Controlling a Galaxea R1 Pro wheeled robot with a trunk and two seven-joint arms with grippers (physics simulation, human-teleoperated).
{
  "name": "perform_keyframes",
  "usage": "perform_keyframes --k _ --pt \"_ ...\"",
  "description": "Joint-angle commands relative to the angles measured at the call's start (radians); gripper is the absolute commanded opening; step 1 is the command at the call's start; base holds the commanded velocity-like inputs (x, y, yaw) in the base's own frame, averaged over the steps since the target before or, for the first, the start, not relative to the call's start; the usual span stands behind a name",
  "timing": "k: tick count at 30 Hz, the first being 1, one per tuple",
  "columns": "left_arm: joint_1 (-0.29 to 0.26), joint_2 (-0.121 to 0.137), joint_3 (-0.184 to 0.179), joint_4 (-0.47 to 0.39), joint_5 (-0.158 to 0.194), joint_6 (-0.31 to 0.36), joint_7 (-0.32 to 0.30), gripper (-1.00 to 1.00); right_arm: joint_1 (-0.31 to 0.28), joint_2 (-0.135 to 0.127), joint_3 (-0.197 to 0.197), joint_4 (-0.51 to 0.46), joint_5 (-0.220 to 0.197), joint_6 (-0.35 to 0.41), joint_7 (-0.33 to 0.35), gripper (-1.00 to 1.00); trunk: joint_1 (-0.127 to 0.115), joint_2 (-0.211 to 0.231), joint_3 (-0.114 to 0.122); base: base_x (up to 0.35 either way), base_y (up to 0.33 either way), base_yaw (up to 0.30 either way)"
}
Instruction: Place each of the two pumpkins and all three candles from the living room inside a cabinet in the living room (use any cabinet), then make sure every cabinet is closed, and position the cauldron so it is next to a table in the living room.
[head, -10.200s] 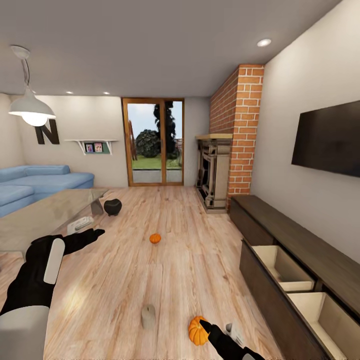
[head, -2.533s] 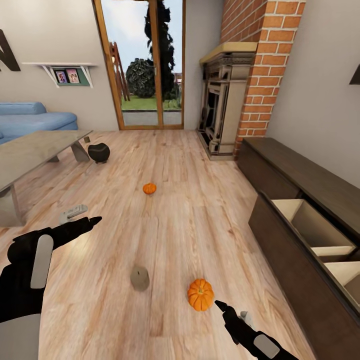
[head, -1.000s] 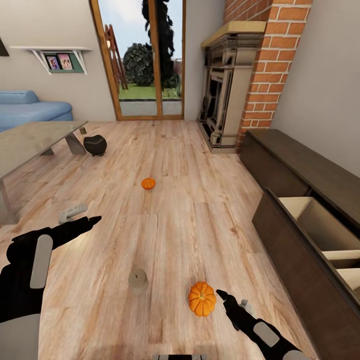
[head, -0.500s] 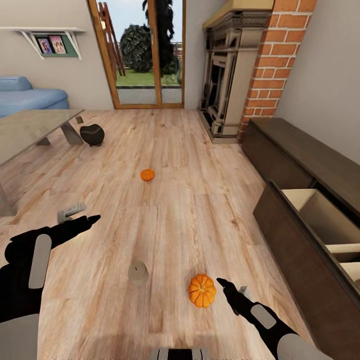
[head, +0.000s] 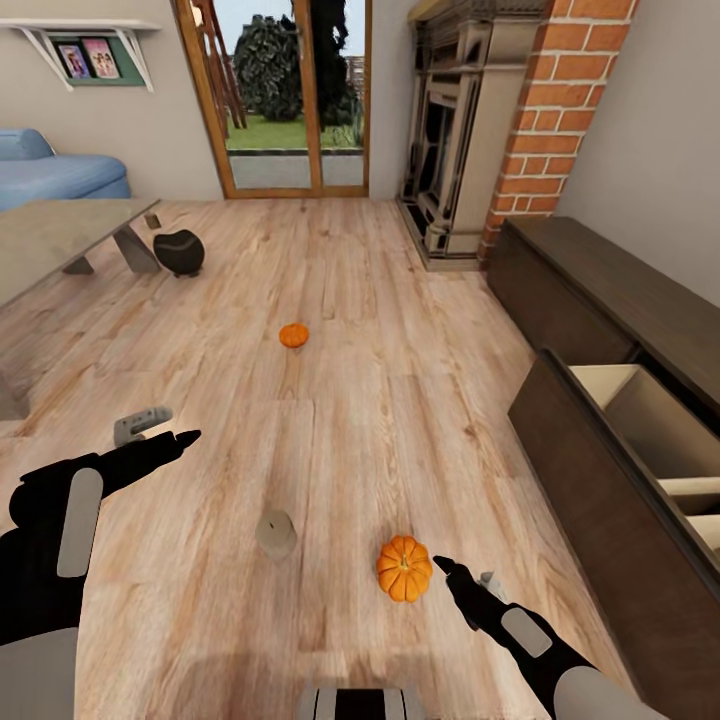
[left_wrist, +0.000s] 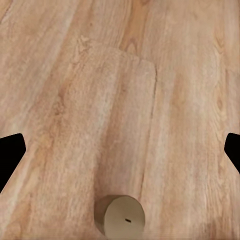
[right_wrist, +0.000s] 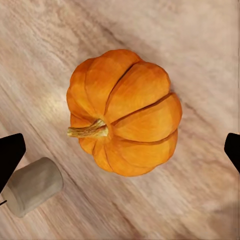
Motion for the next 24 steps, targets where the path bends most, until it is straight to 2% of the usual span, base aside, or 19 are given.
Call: perform_keyframes --k 1,13,16,21,24 --pt "-0.001 0.000 0.001 -0.001 -0.002 0.005 -0.005 1.00 0.000 0.000 -0.003 0.000 -0.004 0.006 0.002 1.00 0.000 -0.001 -0.005 0.000 0.000 0.000" --pt "-0.001 0.000 0.001 -0.001 -0.002 0.005 -0.006 1.00 -0.002 0.001 -0.001 -0.002 -0.001 0.007 0.002 1.00 0.006 -0.003 -0.051 0.000 0.000 0.000" --pt "-0.001 0.000 0.001 -0.001 -0.002 0.005 -0.006 1.00 -0.002 0.001 0.000 -0.002 -0.001 0.007 0.002 1.00 0.006 -0.003 -0.051 0.000 0.000 0.000" --pt "-0.001 0.000 0.001 -0.001 -0.002 0.005 -0.008 1.00 -0.002 0.002 0.002 -0.002 -0.001 0.007 0.002 1.00 0.008 -0.005 -0.070 0.000 0.000 0.000" --pt "-0.001 0.001 0.001 -0.001 -0.002 0.008 -0.024 1.00 -0.002 0.002 0.002 -0.002 -0.001 0.007 0.002 1.00 0.008 -0.005 -0.070 0.000 0.000 0.000"
